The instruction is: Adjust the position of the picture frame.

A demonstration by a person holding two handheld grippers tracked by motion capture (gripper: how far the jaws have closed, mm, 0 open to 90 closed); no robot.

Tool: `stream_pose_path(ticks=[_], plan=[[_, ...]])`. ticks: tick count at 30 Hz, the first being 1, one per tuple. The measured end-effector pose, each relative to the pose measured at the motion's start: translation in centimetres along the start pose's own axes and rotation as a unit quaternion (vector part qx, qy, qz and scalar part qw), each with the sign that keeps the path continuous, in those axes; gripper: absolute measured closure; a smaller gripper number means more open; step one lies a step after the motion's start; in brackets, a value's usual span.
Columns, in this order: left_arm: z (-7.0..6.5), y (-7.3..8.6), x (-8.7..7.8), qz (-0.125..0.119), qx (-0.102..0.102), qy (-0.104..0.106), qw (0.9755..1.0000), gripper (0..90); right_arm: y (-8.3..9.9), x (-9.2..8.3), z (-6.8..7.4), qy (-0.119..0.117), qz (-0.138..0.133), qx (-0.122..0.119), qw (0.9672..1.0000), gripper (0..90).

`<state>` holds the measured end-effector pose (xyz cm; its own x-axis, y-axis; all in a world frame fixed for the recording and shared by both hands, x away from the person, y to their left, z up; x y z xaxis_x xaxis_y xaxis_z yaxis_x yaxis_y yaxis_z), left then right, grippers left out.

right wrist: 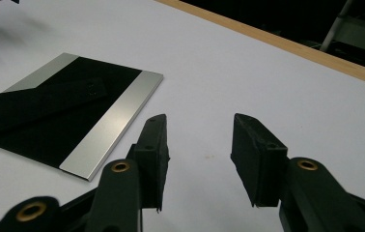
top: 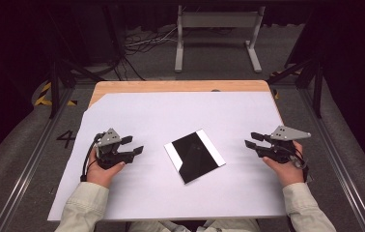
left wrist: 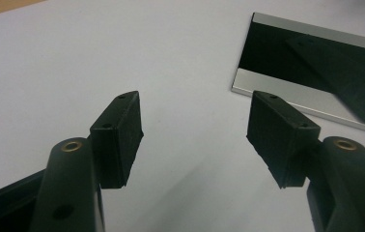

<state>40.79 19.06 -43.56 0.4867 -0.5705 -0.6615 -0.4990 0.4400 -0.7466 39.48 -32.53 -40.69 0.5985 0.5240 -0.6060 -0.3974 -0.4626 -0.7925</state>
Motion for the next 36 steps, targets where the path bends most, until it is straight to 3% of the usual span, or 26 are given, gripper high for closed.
stream_pose_path(ticks=[11,15,20,28,32,36], plan=[[-1.3,-2.5,2.1,0.018,0.017,0.030,0.9992,41.9,0.3,-0.4,0.2,0.000,0.012,0.009,0.9999,57.3],[-1.4,-3.0,2.5,0.022,0.021,0.033,0.9990,42.2,0.4,-0.6,0.2,0.003,0.014,0.011,0.9998,57.3],[-1.4,-3.7,3.3,0.026,0.008,0.044,0.9987,42.2,0.4,-1.0,0.3,0.003,0.014,0.015,0.9998,57.3],[-2.1,-4.8,5.1,0.063,0.000,0.045,0.9970,46.9,0.3,-1.1,0.4,-0.002,0.015,0.015,0.9998,57.2],[-2.1,-5.4,5.6,0.084,-0.013,0.054,0.9949,55.2,0.0,-1.1,0.6,-0.007,0.014,0.015,0.9998,57.0],[-1.9,-5.8,6.4,0.102,-0.026,0.048,0.9934,61.8,-0.2,-1.2,0.8,-0.011,0.014,0.015,0.9997,57.0]])
Point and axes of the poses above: each handheld gripper's, and its own axes: x roughly forward along the jaws, y roughly out of its underside, z roughly to its left, the point moved 1 cm from there along x, roughly forward along the jaws, and after that the axes turned 10 degrees about z, right-handed, at the moved point
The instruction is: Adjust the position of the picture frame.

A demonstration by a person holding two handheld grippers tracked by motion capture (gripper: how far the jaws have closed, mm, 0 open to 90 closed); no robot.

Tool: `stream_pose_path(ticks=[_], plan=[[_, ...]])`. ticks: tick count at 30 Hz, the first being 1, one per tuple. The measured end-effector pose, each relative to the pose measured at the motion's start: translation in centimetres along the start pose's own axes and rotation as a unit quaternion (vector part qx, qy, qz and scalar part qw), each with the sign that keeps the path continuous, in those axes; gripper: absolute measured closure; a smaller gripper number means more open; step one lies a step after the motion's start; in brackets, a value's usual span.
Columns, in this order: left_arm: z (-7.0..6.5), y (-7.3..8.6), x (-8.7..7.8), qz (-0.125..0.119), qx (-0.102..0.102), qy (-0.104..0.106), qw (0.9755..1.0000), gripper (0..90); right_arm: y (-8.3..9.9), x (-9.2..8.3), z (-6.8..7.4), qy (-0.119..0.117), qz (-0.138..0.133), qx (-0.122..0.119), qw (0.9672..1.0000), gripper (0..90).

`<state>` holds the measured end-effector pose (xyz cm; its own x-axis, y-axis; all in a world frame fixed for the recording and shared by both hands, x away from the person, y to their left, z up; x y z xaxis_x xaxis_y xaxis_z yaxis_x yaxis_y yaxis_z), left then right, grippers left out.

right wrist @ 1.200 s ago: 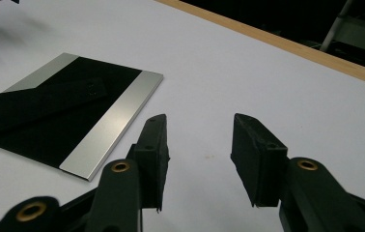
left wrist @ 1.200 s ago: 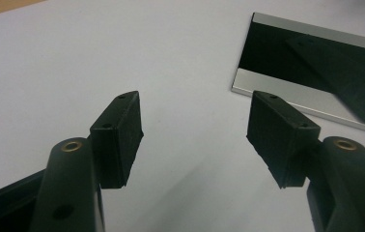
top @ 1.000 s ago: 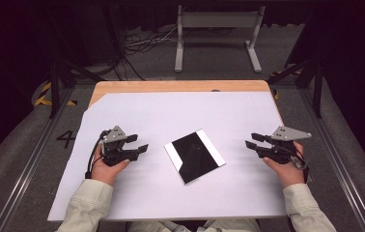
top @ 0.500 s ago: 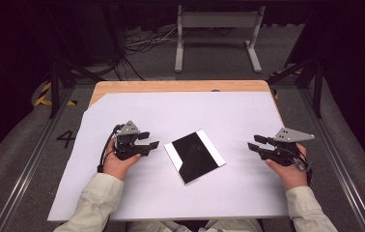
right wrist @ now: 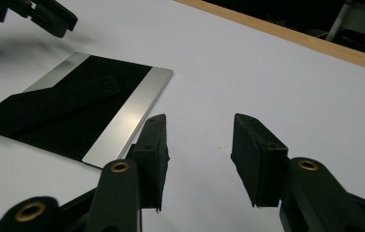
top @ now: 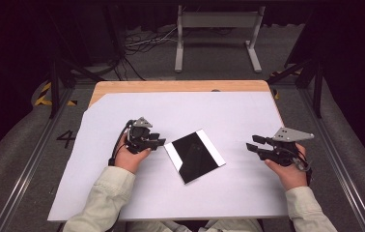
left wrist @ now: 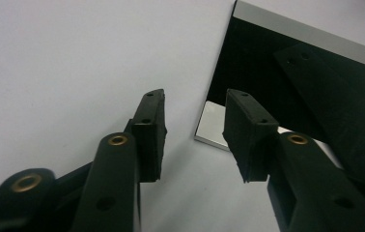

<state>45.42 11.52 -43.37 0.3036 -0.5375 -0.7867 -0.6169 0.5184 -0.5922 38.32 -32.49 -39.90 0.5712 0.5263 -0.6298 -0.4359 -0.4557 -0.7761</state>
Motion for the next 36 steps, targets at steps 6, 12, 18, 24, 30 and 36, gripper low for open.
stream_pose_path(ticks=[6,12,18,24,30,36], plan=[[0.0,-0.4,1.0,0.019,-0.008,-0.006,0.9998,88.9,-0.2,0.0,0.2,-0.004,-0.001,-0.003,1.0000,57.1],[-0.2,-0.8,1.8,0.030,-0.001,-0.018,0.9994,90.0,-0.3,0.2,0.4,-0.010,0.002,-0.005,0.9999,57.1],[0.1,-0.5,2.4,0.035,-0.002,-0.018,0.9992,90.0,-0.5,0.4,0.9,-0.017,0.007,-0.013,0.9997,57.1],[0.2,-0.4,2.8,0.031,0.009,-0.002,0.9995,90.0,-0.6,0.5,1.1,-0.020,0.011,-0.018,0.9996,57.0],[-0.4,-0.6,2.6,0.047,0.041,-0.020,0.9978,90.0,-0.6,0.6,1.2,-0.024,0.015,-0.018,0.9994,56.9],[-0.9,-0.4,2.3,0.076,0.055,0.012,0.9955,90.0,-0.8,0.6,1.4,-0.033,0.026,-0.023,0.9988,59.2]])
Point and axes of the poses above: each handheld gripper's, and its own axes: x roughly forward along the jaws, y roughly out of its underside, z roughly to its left, the point moved 1 cm from there along x, roughly forward along the jaws, and after that the axes turned 10 degrees about z, right-handed, at the moved point
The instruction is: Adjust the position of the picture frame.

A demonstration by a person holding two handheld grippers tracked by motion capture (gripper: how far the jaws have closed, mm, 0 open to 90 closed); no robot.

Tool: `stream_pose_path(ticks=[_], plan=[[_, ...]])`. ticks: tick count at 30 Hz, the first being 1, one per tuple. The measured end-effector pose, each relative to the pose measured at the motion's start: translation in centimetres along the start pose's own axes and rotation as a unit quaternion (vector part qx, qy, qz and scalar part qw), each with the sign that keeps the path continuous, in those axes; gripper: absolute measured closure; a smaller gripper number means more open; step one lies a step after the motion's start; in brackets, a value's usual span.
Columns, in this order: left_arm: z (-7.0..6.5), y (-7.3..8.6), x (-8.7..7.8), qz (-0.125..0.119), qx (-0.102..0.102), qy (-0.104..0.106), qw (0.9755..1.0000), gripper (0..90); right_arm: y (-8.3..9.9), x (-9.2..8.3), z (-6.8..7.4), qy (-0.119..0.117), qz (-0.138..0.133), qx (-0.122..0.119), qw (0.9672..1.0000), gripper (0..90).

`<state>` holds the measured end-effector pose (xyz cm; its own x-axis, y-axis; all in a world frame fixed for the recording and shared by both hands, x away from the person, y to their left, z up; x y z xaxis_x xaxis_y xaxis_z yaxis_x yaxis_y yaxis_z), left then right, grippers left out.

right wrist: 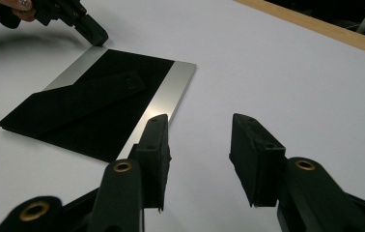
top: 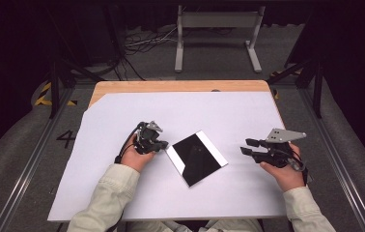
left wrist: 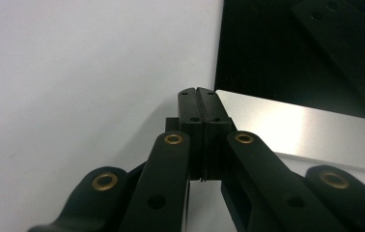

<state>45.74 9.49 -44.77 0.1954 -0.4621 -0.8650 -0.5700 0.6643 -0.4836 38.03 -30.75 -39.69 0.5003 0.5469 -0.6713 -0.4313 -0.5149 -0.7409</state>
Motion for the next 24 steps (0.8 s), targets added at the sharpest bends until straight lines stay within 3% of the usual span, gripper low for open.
stream_pose_path(ticks=[6,12,20,24], plan=[[-0.9,0.0,-0.3,0.031,0.029,0.011,0.9991,90.0,-0.2,0.4,0.4,-0.018,0.032,-0.015,0.9992,65.6],[-2.0,0.0,-0.5,0.060,0.058,0.025,0.9962,90.0,-0.4,1.3,1.3,-0.041,0.078,-0.041,0.9953,70.9],[-2.6,0.0,-0.6,0.084,0.085,0.042,0.9920,90.0,-0.4,1.6,1.6,-0.053,0.090,-0.047,0.9934,78.8],[-2.7,0.0,-0.7,0.087,0.084,0.046,0.9916,90.0,-0.4,1.9,1.7,-0.068,0.101,-0.048,0.9914,87.3]])
Point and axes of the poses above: each handheld gripper's, and its own axes: x roughly forward along the jaws, y roughly out of its underside, z roughly to its left, the point moved 1 cm from there along x, roughly forward along the jaws, and after that the axes turned 10 degrees about z, right-handed, at the moved point
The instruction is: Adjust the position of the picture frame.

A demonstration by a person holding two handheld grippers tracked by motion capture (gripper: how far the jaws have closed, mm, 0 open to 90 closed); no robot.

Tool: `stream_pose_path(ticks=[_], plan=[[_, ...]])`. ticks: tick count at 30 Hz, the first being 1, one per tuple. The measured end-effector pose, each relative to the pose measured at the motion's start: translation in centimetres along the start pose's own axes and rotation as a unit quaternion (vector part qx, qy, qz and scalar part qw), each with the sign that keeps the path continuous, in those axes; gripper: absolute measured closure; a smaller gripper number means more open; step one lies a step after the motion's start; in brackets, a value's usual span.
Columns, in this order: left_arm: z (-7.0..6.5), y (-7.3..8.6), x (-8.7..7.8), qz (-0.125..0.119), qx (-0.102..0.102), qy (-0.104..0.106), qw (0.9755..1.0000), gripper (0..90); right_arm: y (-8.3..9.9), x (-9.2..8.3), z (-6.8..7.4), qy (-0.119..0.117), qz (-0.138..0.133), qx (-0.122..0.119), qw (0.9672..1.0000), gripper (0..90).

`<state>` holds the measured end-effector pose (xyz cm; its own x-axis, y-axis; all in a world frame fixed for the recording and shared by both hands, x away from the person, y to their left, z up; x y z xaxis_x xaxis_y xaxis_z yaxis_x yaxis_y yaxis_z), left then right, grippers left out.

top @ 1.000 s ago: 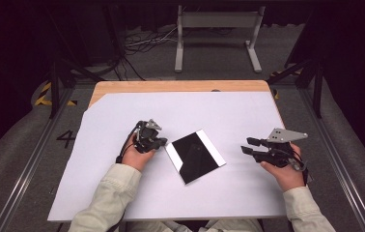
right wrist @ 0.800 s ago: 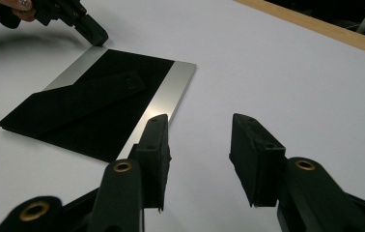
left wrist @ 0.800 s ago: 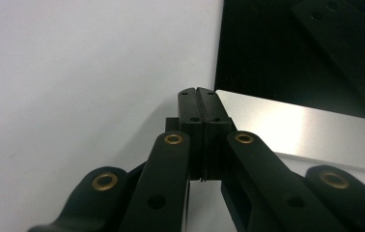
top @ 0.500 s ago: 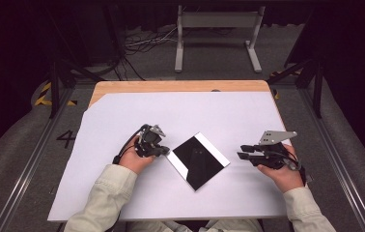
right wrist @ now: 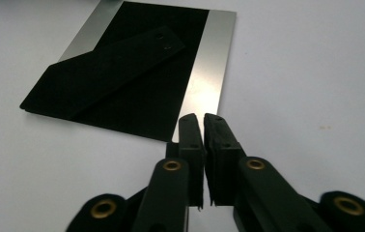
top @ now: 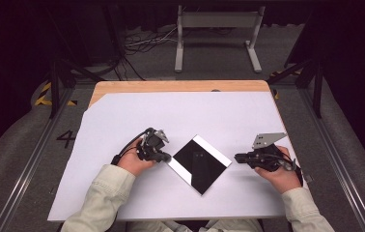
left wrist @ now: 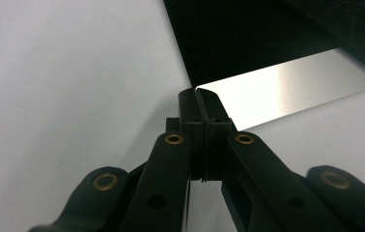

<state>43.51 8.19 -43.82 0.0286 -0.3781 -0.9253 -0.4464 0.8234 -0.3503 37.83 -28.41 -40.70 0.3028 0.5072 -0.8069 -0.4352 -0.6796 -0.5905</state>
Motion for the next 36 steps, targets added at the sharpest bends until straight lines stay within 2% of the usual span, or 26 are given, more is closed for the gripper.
stream_pose_path(ticks=[4,6,7,10,13,19,25,30,36], plan=[[0.0,0.1,0.0,-0.006,-0.012,0.004,0.9999,90.0,-0.1,0.7,0.4,-0.011,0.014,-0.012,0.9998,89.9],[0.2,0.2,-0.1,-0.019,-0.025,-0.005,0.9995,84.5,-0.2,1.1,0.6,-0.013,0.018,-0.016,0.9996,90.0],[0.3,0.2,-0.2,-0.027,-0.034,-0.008,0.9990,79.1,-0.3,1.4,0.8,-0.013,0.020,-0.018,0.9995,90.0],[0.6,0.4,-0.6,-0.048,-0.046,-0.021,0.9976,78.4,-0.5,2.1,1.3,-0.017,0.028,-0.025,0.9992,90.0],[0.8,0.7,-1.2,-0.070,-0.049,-0.036,0.9957,77.3,-0.5,2.9,1.6,-0.019,0.040,-0.032,0.9985,90.0],[1.0,1.1,-1.9,-0.098,-0.060,-0.047,0.9923,76.8,-0.4,4.0,1.8,-0.011,0.060,-0.029,0.9977,90.0],[1.1,1.5,-2.1,-0.104,-0.070,-0.049,0.9909,75.2,-0.5,4.3,1.6,-0.008,0.066,-0.030,0.9973,90.0],[1.0,2.4,-2.3,-0.103,-0.079,-0.048,0.9903,74.4,-1.2,4.6,1.5,0.019,0.076,-0.044,0.9960,90.0],[1.0,3.5,-2.1,-0.094,-0.096,-0.048,0.9898,73.6,-2.4,5.5,1.2,0.049,0.076,-0.039,0.9952,90.0]])
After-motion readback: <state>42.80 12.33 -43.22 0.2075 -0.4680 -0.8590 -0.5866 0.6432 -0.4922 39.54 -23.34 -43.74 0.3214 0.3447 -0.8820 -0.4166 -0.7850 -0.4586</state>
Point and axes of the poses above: each handheld gripper's, and its own axes: x roughly forward along the jaws, y roughly out of its underside, z roughly to its left, the point moved 1 cm from there along x, roughly forward along the jaws, and after that the axes turned 10 degrees about z, right-handed, at the moved point
